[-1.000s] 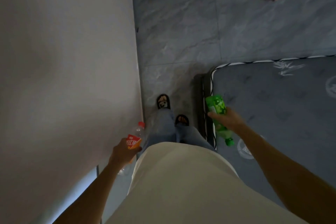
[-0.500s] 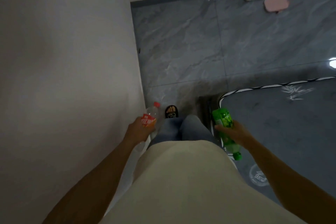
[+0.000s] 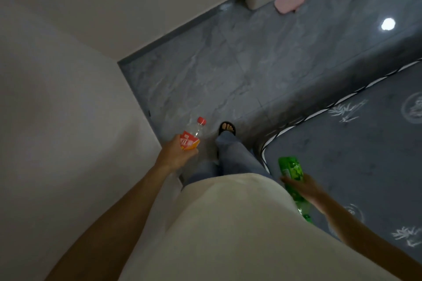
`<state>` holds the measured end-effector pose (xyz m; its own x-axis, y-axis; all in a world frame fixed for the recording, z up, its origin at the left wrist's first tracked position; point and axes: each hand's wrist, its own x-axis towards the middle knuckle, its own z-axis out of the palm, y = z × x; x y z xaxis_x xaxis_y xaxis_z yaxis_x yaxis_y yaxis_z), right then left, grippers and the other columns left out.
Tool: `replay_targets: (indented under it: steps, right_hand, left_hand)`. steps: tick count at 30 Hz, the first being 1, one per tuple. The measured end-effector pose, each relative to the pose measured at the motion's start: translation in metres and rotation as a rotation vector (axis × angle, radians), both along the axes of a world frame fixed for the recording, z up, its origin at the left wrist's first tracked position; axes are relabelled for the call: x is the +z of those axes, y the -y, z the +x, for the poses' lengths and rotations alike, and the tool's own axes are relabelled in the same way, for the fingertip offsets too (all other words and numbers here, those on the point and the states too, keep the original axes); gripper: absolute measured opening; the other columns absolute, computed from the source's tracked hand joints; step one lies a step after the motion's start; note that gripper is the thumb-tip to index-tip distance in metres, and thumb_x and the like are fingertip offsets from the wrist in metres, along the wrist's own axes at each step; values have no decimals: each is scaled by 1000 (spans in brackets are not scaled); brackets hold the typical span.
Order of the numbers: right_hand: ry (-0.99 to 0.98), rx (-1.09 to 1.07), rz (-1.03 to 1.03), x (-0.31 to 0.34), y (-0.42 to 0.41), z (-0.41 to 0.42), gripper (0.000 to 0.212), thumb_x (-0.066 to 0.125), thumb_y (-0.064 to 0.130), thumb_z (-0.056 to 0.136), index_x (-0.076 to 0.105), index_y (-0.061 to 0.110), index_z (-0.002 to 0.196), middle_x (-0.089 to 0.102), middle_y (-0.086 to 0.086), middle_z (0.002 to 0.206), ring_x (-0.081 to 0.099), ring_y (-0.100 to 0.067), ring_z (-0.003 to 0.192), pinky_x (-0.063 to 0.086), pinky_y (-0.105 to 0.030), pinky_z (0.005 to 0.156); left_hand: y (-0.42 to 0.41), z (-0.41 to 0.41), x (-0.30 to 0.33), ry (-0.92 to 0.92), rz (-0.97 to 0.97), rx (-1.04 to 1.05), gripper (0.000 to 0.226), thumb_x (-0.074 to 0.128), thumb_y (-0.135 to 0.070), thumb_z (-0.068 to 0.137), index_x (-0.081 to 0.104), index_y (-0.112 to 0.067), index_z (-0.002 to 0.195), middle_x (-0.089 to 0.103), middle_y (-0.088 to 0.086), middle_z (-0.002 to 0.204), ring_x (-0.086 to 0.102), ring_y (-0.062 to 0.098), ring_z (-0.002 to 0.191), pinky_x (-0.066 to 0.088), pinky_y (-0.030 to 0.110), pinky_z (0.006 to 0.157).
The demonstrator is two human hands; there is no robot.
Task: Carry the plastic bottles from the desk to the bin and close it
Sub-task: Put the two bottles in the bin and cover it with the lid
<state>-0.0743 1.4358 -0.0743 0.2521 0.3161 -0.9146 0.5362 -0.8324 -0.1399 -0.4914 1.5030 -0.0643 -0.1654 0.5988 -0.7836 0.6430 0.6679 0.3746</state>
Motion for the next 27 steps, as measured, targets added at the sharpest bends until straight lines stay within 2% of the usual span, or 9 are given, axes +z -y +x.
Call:
replay_targets:
  steps: [4, 7, 8, 11, 14, 16, 21, 23, 27]
  right_hand:
    - [-41, -33, 47, -3, -73, -8, 29, 78, 37, 82, 69, 10, 88, 71, -20, 87, 64, -24, 72, 57, -41, 76]
    - [-19, -13, 85, 2, -134, -13, 38, 75, 53, 79, 63, 17, 83, 70, -16, 94, 67, -28, 85, 56, -43, 81]
    - [-21, -12, 113, 4, -156, -14, 41, 74, 56, 78, 63, 17, 84, 72, -15, 94, 69, -31, 88, 56, -44, 83]
    - [-56, -26, 219, 6, -219, -15, 49, 75, 58, 76, 69, 14, 96, 74, -18, 96, 71, -36, 93, 57, -50, 88]
    - [-36, -38, 263, 8, -274, -13, 56, 72, 65, 72, 71, 16, 100, 74, -14, 95, 71, -32, 91, 57, -43, 87]
    - [-32, -72, 275, 11, -303, -10, 60, 71, 70, 68, 71, 19, 100, 75, -11, 95, 71, -29, 90, 57, -41, 87]
    - [7, -170, 242, 14, -343, 4, 52, 73, 68, 69, 71, 22, 91, 75, -7, 89, 71, -26, 87, 55, -35, 83]
    - [18, -227, 205, 11, -346, 12, 49, 74, 65, 71, 71, 19, 87, 75, -9, 86, 72, -28, 84, 58, -40, 83]
    - [50, -403, 144, 10, -327, 33, 46, 78, 56, 73, 70, 15, 94, 75, -14, 91, 72, -33, 86, 58, -48, 86]
  left_hand:
    - [-37, -14, -5, -61, -44, -31, 58, 79, -52, 72, 61, -23, 119, 71, 6, 104, 71, 29, 93, 57, 36, 77]
    - [-57, -23, -1, -105, -128, -69, 59, 77, -59, 70, 61, -21, 113, 73, 6, 92, 70, 19, 71, 51, 26, 56]
    - [-65, -26, -1, -116, -151, -92, 58, 76, -59, 72, 60, -24, 114, 72, 4, 93, 68, 16, 69, 49, 25, 56]
    - [-95, -33, -4, -138, -224, -228, 64, 77, -53, 78, 57, -20, 129, 67, 8, 117, 63, 20, 84, 47, 28, 71]
    - [-135, -35, -9, -123, -253, -290, 64, 75, -53, 81, 56, -21, 133, 65, 9, 125, 65, 26, 100, 49, 30, 82]
    - [-170, -27, -9, -112, -249, -237, 59, 75, -53, 82, 59, -22, 129, 67, 9, 117, 67, 27, 99, 54, 36, 88]
    - [-279, 6, -7, -21, -190, -239, 46, 80, -51, 75, 69, -19, 107, 72, 6, 94, 68, 28, 87, 56, 40, 83]
    - [-327, 27, -8, 18, -174, -277, 45, 77, -53, 70, 71, -18, 99, 74, 8, 90, 71, 28, 86, 59, 44, 80]
    - [-417, 83, -1, 37, -73, -363, 45, 73, -60, 61, 63, -29, 93, 70, -5, 85, 69, 17, 75, 54, 28, 60]
